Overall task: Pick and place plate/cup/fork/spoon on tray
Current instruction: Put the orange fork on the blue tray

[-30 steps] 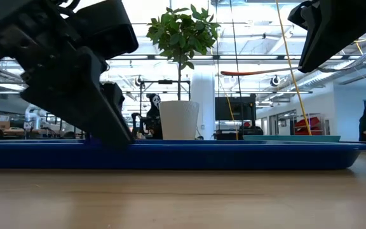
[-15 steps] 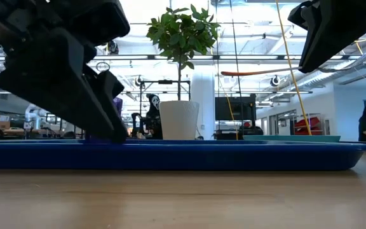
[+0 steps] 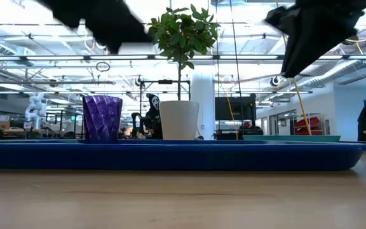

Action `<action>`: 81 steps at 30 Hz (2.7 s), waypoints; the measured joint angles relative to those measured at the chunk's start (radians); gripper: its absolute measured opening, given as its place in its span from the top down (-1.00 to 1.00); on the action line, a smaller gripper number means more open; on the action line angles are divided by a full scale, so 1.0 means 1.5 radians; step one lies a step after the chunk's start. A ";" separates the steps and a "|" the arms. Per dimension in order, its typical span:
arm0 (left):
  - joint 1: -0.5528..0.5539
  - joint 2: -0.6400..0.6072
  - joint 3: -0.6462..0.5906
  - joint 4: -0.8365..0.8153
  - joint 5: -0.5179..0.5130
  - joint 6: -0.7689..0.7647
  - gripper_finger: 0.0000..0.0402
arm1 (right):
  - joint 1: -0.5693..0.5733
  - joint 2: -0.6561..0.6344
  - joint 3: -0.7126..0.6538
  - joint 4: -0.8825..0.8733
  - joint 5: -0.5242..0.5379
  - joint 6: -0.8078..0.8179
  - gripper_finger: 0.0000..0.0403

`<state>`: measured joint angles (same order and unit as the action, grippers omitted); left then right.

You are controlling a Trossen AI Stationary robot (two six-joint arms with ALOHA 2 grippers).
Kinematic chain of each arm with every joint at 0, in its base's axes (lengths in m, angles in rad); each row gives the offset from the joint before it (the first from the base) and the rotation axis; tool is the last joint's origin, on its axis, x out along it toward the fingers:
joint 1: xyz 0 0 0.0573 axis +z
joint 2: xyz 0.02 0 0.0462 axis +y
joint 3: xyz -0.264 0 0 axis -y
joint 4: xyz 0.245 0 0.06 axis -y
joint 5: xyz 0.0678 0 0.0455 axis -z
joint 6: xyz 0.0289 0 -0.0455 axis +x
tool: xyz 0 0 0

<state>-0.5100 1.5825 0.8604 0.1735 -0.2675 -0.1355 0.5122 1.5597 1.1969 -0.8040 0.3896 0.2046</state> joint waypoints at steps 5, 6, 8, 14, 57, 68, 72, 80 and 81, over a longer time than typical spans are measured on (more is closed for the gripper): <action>-0.016 -0.069 0.000 -0.017 -0.056 0.053 0.26 | -0.052 0.000 0.000 0.026 -0.116 -0.326 1.00; -0.018 -0.076 0.000 -0.024 -0.066 0.057 0.26 | -0.059 0.000 0.000 0.023 -0.122 -0.388 1.00; -0.025 -0.084 0.000 -0.048 -0.085 0.065 0.26 | -0.070 0.000 0.000 0.024 -0.122 -0.490 1.00; -0.032 -0.086 0.000 -0.102 -0.107 0.077 0.26 | -0.140 0.000 0.000 0.044 -0.123 -0.605 1.00; 0.063 -0.086 0.000 -0.184 -0.155 0.142 0.26 | -0.345 0.000 -0.062 0.100 -0.454 -0.952 1.00; 0.085 -0.086 0.000 -0.184 -0.156 0.159 0.26 | -0.376 0.010 -0.062 0.078 -0.474 -1.023 1.00; 0.088 -0.086 0.000 -0.182 -0.156 0.159 0.31 | -0.377 0.039 -0.062 0.038 -0.473 -1.043 1.00; 0.088 -0.086 -0.001 -0.174 -0.155 0.156 0.56 | -0.385 0.088 -0.062 0.019 -0.465 -1.104 1.00; 0.088 -0.086 -0.001 -0.171 -0.155 0.158 0.59 | -0.386 0.088 -0.062 0.024 -0.454 -1.113 1.00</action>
<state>-0.3779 1.4536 0.8597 -0.0838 -0.5007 0.1017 -0.0671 1.6919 1.1037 -0.7674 -0.2910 -1.4646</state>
